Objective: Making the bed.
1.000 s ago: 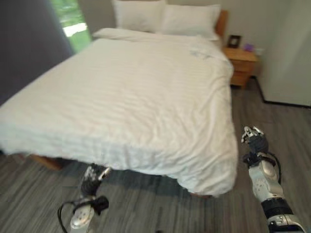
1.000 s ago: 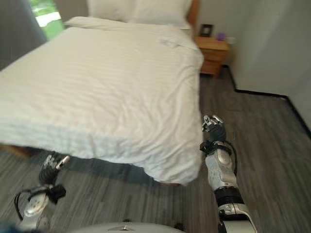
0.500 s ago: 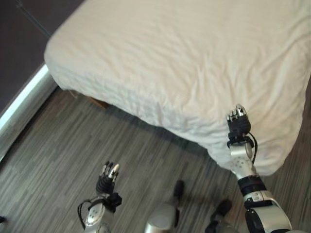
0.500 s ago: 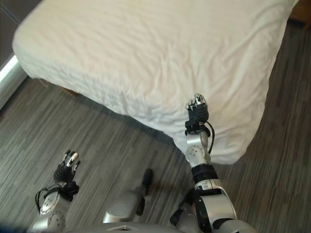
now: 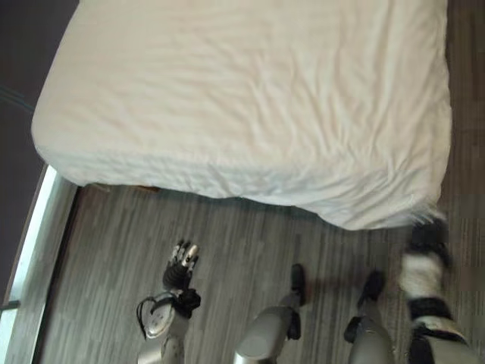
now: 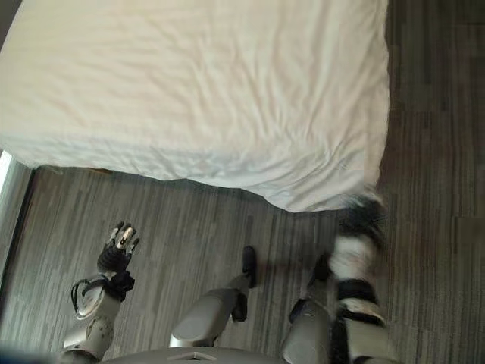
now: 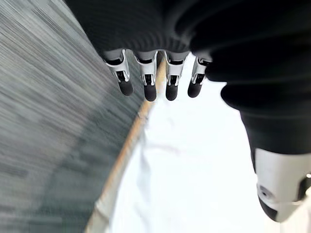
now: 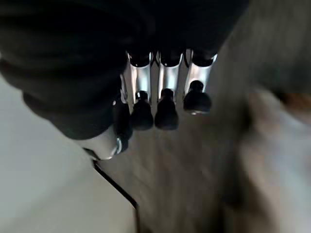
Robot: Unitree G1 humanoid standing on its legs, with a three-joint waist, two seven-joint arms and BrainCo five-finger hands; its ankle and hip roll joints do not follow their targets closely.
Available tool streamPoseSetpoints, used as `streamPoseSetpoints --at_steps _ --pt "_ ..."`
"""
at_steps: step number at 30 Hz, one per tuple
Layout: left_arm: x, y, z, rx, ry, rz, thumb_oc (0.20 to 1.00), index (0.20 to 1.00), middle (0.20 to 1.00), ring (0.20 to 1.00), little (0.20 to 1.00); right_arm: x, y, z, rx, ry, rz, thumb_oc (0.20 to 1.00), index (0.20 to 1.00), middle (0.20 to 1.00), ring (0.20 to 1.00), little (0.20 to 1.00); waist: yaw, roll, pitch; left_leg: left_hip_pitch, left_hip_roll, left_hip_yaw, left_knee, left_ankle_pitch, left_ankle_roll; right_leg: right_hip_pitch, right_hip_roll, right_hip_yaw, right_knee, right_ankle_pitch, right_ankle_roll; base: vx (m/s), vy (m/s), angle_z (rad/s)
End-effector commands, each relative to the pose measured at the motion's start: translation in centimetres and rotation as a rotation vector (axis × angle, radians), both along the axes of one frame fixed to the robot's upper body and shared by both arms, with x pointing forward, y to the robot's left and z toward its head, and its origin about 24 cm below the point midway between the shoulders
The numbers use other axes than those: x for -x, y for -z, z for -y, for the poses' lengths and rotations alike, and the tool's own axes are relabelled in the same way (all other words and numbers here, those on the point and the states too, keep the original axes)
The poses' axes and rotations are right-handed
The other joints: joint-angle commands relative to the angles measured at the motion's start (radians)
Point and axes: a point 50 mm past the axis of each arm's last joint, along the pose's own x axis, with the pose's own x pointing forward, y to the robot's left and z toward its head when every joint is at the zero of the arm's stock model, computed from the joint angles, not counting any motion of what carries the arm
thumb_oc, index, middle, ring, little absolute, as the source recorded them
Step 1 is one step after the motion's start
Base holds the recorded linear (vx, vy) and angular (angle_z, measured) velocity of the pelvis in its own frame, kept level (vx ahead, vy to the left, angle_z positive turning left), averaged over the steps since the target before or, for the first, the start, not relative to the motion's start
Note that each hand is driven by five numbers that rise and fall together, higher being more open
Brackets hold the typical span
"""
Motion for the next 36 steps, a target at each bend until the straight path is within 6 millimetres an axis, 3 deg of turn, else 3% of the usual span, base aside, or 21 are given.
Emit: streamPoseSetpoints --at_steps 1,2,3,4,7,8,9,11,15,17,22,23,24,25,26,27,31,33,34,35,36 --pt "-0.7 -1.0 0.1 0.0 0.014 0.062 1.0 1.0 1.0 1.0 1.0 0.7 -1.0 1.3 0.107 -0.004 -0.087 0.2 0.2 0.2 0.2 0.2 -0.022 -0.025 -0.101 -0.006 0.042 0.06 0.012 -0.04 -0.037 0.055 -0.068 -0.018 0.012 -0.112 0.056 0.03 0.082 -0.53" --pt "-0.7 -1.0 0.1 0.001 0.013 0.062 1.0 1.0 1.0 1.0 1.0 0.7 -1.0 1.3 0.109 -0.004 -0.088 0.856 0.856 0.856 0.856 0.856 -0.021 -0.025 -0.099 -0.003 0.042 0.063 0.012 -0.041 -0.036 0.056 -0.069 -0.016 0.012 -0.112 0.057 0.03 0.056 -0.57" --pt "-1.0 -1.4 0.2 -0.005 0.021 0.077 1.0 1.0 1.0 1.0 1.0 0.9 -0.8 1.3 0.122 -0.012 -0.136 1.0 1.0 1.0 1.0 1.0 -0.031 -0.041 -0.103 0.013 0.043 0.08 0.012 -0.05 -0.032 0.059 -0.068 -0.009 0.012 -0.105 0.061 0.04 0.0 -0.73" --pt "-1.4 -2.0 0.8 -0.037 0.075 0.093 1.0 1.0 1.0 1.0 1.0 1.8 0.0 1.2 0.16 -0.038 -0.246 1.0 1.0 1.0 1.0 1.0 -0.05 -0.07 -0.106 0.043 0.05 0.101 0.012 -0.059 -0.027 0.072 -0.061 -0.001 0.012 -0.097 0.06 0.05 -0.009 -0.72" --pt "-1.6 -1.6 2.0 -0.039 0.149 0.067 1.0 1.0 1.0 1.0 1.0 1.4 0.2 -0.3 0.223 -0.116 -0.284 1.0 1.0 1.0 1.0 1.0 -0.073 -0.094 -0.103 0.079 0.061 0.113 0.012 -0.061 -0.027 0.099 -0.045 0.001 0.012 -0.088 0.058 0.05 -0.042 -0.46" --pt "-1.8 -1.1 3.0 -0.025 0.192 0.038 1.0 1.0 1.0 1.0 1.0 -0.6 0.8 -4.2 0.328 -0.308 -0.331 1.0 1.0 1.0 1.0 1.0 -0.076 -0.112 -0.089 0.132 0.102 0.175 0.012 -0.077 -0.033 0.151 -0.025 -0.109 0.046 -0.096 0.049 0.01 -0.069 -0.71" --pt "-1.7 -1.0 3.2 -0.02 0.189 0.03 1.0 1.0 1.0 1.0 1.0 -0.9 1.3 -5.7 0.354 -0.362 -0.368 1.0 1.0 1.0 1.0 1.0 -0.074 -0.12 -0.081 0.155 0.123 0.21 0.012 -0.071 -0.038 0.161 -0.028 -0.165 0.098 -0.122 0.037 -0.02 -0.096 -1.34" --pt "-1.7 -1.2 3.1 -0.028 0.184 0.031 1.0 1.0 1.0 1.0 1.0 -1.0 2.0 -6.9 0.384 -0.414 -0.426 1.0 1.0 1.0 1.0 1.0 -0.069 -0.129 -0.081 0.169 0.136 0.237 0.012 -0.061 -0.04 0.172 -0.028 -0.198 0.13 -0.141 0.03 -0.05 -0.064 -1.44" --pt "-1.2 -1.5 3.8 0.001 0.159 0.03 1.0 1.0 1.0 1.0 1.0 -0.1 4.3 -12.0 0.527 -0.666 -0.593 1.0 1.0 1.0 1.0 1.0 -0.025 -0.175 -0.128 0.213 0.187 0.358 0.012 -0.007 -0.056 0.267 -0.018 -0.29 0.133 -0.172 0.013 -0.06 -0.22 -0.72" --pt "-1.3 -1.7 4.1 -0.011 0.176 0.033 1.0 1.0 1.0 1.0 1.0 0.2 4.7 -12.7 0.566 -0.729 -0.629 1.0 1.0 1.0 1.0 1.0 -0.018 -0.185 -0.135 0.222 0.199 0.374 0.012 0.009 -0.064 0.279 -0.001 -0.284 0.116 -0.183 0.003 -0.03 -0.223 -1.1" --pt "-1.6 -1.9 4.6 -0.073 0.209 0.042 1.0 1.0 1.0 1.0 1.0 0.7 5.3 -15.1 0.584 -0.903 -0.615 1.0 1.0 1.0 1.0 1.0 -0.033 -0.19 -0.155 0.281 0.255 0.415 0.046 0.048 -0.099 0.314 0.083 -0.178 0.022 -0.215 -0.028 0.06 -0.334 -0.89" --pt "-1.9 -2.2 5.0 -0.074 0.212 0.058 1.0 1.0 1.0 1.0 1.0 0.3 4.5 -16.1 0.56 -0.944 -0.521 1.0 1.0 1.0 1.0 1.0 -0.021 -0.191 -0.129 0.238 0.285 0.347 0.194 0.071 -0.108 0.326 0.109 -0.122 0.014 -0.249 -0.05 0.08 -0.228 -1.05" --pt "-1.9 -2.2 5.0 -0.074 0.212 0.058 1.0 1.0 1.0 1.0 1.0 0.3 4.4 -16.1 0.559 -0.944 -0.52 1.0 1.0 1.0 1.0 1.0 -0.021 -0.19 -0.129 0.233 0.291 0.343 0.207 0.066 -0.112 0.327 0.112 -0.122 0.015 -0.251 -0.053 0.12 -0.295 -0.91" --pt "-1.9 -2.2 5.1 -0.059 0.199 0.062 1.0 1.0 1.0 1.0 1.0 0.1 4.0 -16.4 0.575 -0.961 -0.5 1.0 1.0 1.0 1.0 1.0 -0.005 -0.195 -0.117 0.203 0.266 0.256 0.27 0.064 -0.102 0.331 0.116 -0.097 0.012 -0.257 -0.06 0.04 -0.088 -0.75" --pt "-1.9 -2.2 5.1 -0.059 0.199 0.062 1.0 1.0 1.0 1.0 1.0 0.1 4.0 -16.4 0.574 -0.961 -0.5 1.0 1.0 1.0 1.0 1.0 -0.008 -0.194 -0.117 0.196 0.269 0.251 0.282 0.058 -0.104 0.331 0.117 -0.099 0.012 -0.259 -0.061 0.1 -0.303 -1.47" --pt "-2.0 -2.0 5.9 0.003 0.181 0.067 1.0 1.0 1.0 1.0 1.0 -0.2 3.6 -16.7 0.578 -0.994 -0.469 1.0 1.0 1.0 1.0 1.0 0.043 -0.228 -0.073 0.047 0.135 0.058 0.406 -0.031 -0.039 0.347 0.107 -0.025 0.012 -0.256 -0.07 0.11 -0.28 -1.5" --pt "-1.4 -1.3 6.2 0.021 0.188 0.034 1.0 1.0 1.0 1.0 1.0 -0.6 3.1 -17.2 0.603 -1.013 -0.45 1.0 1.0 1.0 1.0 1.0 0.061 -0.224 -0.071 -0.027 0.131 0.122 0.383 -0.066 -0.044 0.385 0.115 -0.002 0.012 -0.302 -0.062 0.27 -0.116 -0.73" --pt "-1.0 -0.8 6.4 0.028 0.185 0.005 1.0 1.0 1.0 1.0 1.0 -1.4 2.7 -18.1 0.645 -1.057 -0.434 1.0 1.0 1.0 1.0 1.0 0.103 -0.205 -0.081 -0.052 0.087 0.137 0.178 0.017 -0.055 0.428 0.152 0.023 0.012 -0.34 -0.053 0.45 0.026 0.03" --pt "-1.0 -0.8 6.4 0.028 0.185 0.005 1.0 1.0 1.0 1.0 1.0 -1.4 2.7 -18.1 0.645 -1.057 -0.434 1.0 1.0 1.0 1.0 1.0 0.103 -0.205 -0.081 -0.051 0.087 0.137 0.176 0.017 -0.054 0.429 0.151 0.023 0.012 -0.34 -0.053 0.34 0.058 -0.27" --pt "-1.1 -0.8 6.7 0.036 0.194 0.003 1.0 1.0 1.0 1.0 1.0 -1.5 2.6 -18.2 0.652 -1.058 -0.428 1.0 1.0 1.0 1.0 1.0 0.11 -0.199 -0.086 -0.057 0.097 0.153 0.087 0.046 -0.061 0.449 0.159 0.023 0.012 -0.356 -0.048 0.46 0.104 -0.93" --pt "-1.4 -1.1 7.0 0.024 0.204 0.013 1.0 1.0 1.0 1.0 1.0 -2.0 1.9 -18.2 0.679 -1.045 -0.404 1.0 1.0 1.0 1.0 1.0 0.097 -0.198 -0.089 -0.078 0.159 0.257 0.02 0.058 -0.064 0.48 0.162 -0.003 0.012 -0.363 -0.04 0.61 0.156 -0.89"
